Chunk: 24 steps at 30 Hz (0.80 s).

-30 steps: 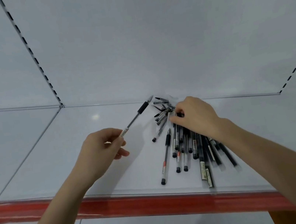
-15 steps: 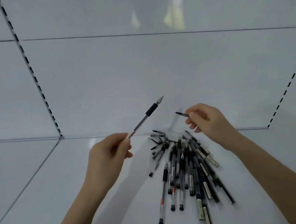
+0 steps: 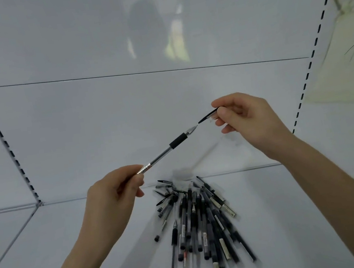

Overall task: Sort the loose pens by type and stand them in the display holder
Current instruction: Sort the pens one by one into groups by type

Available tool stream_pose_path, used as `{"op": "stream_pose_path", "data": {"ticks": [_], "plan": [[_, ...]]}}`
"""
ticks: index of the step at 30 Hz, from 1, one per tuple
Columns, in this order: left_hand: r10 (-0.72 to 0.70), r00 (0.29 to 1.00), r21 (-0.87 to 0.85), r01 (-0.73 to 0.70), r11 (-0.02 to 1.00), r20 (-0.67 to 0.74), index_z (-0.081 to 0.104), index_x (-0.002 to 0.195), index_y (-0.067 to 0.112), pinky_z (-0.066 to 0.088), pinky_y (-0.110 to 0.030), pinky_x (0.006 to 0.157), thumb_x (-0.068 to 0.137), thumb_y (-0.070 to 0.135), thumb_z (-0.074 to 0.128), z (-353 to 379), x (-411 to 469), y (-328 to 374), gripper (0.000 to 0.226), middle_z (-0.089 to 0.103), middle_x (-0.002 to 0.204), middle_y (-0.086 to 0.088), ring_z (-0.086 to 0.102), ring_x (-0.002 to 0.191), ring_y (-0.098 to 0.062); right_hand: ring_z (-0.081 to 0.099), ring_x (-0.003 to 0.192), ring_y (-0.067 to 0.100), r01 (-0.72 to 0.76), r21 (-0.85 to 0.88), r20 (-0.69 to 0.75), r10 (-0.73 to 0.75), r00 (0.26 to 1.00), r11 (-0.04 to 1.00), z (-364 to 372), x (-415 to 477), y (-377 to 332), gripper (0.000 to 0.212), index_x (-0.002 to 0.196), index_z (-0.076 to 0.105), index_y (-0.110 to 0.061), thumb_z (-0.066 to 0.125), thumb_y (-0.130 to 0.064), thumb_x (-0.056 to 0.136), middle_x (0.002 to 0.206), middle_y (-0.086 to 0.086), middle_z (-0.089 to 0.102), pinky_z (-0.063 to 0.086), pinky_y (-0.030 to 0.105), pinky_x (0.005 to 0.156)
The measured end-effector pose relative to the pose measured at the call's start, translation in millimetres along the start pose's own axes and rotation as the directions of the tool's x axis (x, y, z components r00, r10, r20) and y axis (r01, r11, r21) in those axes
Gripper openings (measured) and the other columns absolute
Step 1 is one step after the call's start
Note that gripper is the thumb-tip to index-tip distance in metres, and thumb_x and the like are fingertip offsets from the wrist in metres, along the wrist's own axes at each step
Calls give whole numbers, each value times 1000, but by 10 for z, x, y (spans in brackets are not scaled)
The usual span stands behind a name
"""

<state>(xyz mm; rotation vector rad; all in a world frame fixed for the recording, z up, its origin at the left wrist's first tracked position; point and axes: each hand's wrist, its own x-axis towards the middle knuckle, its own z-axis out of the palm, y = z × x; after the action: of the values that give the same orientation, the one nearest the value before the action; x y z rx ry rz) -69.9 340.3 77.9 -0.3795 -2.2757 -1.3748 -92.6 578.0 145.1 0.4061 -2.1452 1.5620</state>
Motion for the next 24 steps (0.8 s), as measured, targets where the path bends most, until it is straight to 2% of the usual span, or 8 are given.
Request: {"op": "stream_pose_path", "data": {"ticks": [2, 4, 7, 12, 15, 19, 24], "plan": [[3, 1000, -5, -3, 1000, 7, 58, 76, 39, 39, -2, 57, 86, 9, 56, 21, -8, 21, 32, 64, 59, 3, 59, 72, 2, 61, 64, -2, 0, 9, 2, 0, 1000, 1000, 2, -4, 0, 20, 94, 60, -18, 48, -1, 92, 81, -1, 64, 53, 14, 62], [2, 1000, -7, -2, 1000, 19, 57, 75, 41, 39, -4, 57, 86, 10, 56, 43, -15, 37, 33, 66, 68, 11, 59, 72, -1, 61, 64, -2, -6, 1, 15, 6, 1000, 1000, 17, -11, 5, 20, 95, 60, -17, 48, -2, 92, 82, 0, 64, 53, 14, 62], [0, 1000, -9, 0, 1000, 18, 57, 75, 40, 39, -2, 57, 86, 8, 56, 71, -30, 63, 34, 64, 58, 5, 60, 70, 1, 61, 65, -3, -11, -9, 42, 11, 999, 1000, 50, -29, 16, 19, 96, 60, -17, 48, -2, 92, 83, 0, 64, 53, 14, 63], [-4, 999, -7, 5, 1000, 34, 57, 74, 37, 40, -2, 58, 86, 8, 56, 105, -57, 110, 32, 63, 59, 10, 60, 66, 5, 62, 67, -1, -8, 15, 99, 6, 995, 1000, 139, -89, 47, 20, 97, 63, -17, 50, -3, 91, 80, -2, 63, 52, 14, 63], [-27, 997, -35, 29, 999, 70, 59, 74, 32, 39, -3, 52, 86, 14, 56, 139, -47, 143, 22, 63, 61, 6, 60, 59, 4, 63, 67, 0, -24, 68, 93, 17, 996, 997, 190, -125, 72, 18, 99, 63, -15, 50, -5, 92, 78, -1, 64, 52, 14, 64], [13, 993, -21, -11, 1000, 120, 58, 72, 32, 46, -9, 57, 87, 15, 55, 218, -13, 198, 23, 61, 61, 6, 59, 56, 1, 64, 62, 1, -49, 156, 46, 42, 998, 986, 307, -170, 88, 14, 96, 62, -15, 53, -6, 91, 74, 1, 64, 53, 15, 63], [41, 999, 76, -43, 996, 31, 67, 80, 15, 39, -4, 58, 87, 12, 56, 239, -24, 112, 14, 60, 62, 12, 54, 60, 4, 62, 56, 3, -59, 176, -1, 60, 998, 983, 415, -207, 139, 12, 93, 62, -11, 55, -3, 89, 67, 0, 64, 53, 14, 62]]}}
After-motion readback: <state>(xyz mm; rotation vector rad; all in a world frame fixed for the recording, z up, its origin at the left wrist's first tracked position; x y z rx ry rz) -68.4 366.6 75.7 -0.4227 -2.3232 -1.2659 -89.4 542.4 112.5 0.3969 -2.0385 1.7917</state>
